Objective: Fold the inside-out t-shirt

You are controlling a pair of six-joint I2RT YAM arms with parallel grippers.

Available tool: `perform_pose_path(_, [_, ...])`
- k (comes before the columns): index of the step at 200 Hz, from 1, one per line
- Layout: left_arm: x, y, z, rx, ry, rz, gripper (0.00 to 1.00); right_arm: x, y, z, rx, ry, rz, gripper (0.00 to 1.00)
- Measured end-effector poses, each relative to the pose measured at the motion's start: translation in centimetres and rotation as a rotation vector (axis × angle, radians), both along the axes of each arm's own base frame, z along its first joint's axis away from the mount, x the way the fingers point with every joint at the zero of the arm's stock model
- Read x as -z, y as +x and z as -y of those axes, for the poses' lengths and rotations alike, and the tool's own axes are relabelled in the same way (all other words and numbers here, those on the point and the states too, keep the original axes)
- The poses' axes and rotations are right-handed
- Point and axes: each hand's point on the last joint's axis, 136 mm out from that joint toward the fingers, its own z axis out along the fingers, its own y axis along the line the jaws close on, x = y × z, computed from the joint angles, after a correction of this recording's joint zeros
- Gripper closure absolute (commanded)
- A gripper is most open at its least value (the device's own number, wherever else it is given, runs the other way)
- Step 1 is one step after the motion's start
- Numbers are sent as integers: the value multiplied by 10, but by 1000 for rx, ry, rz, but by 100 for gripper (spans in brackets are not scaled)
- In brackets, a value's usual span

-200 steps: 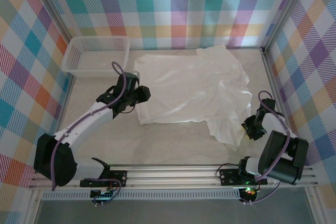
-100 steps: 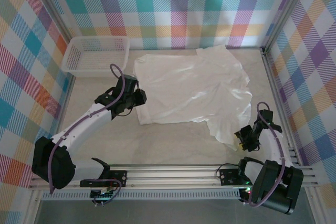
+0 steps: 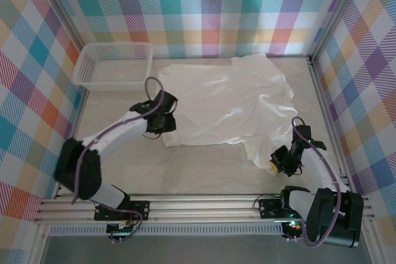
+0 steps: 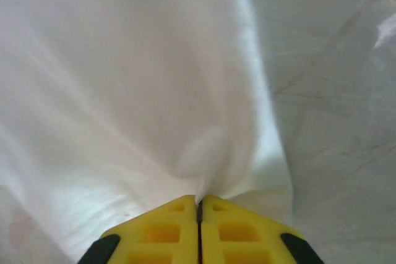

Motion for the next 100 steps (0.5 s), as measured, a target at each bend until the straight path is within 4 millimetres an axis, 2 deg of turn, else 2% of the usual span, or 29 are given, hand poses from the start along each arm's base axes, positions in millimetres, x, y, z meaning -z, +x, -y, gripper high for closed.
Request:
perform_pose_path(8, [7,-1,12,34,32,-31,65,-8,9,-1,-18,-13,25,86])
perform_pose_path(22, [20,-1,30,96,99,-71,65,-23,26,-2,-55,-46,81,69])
perform_pose_path(41, [39,-6,44,164,195,-125,65,-40,41,-4,-107,-86,146,60])
perform_pose_path(74, [63,-22,37,232,374,-218,66,-69,63,-15,-231,-148,234,53])
perform_pose_path(100, [64,-27,22,242,470,-242,69,-95,99,-45,-359,-150,331,52])
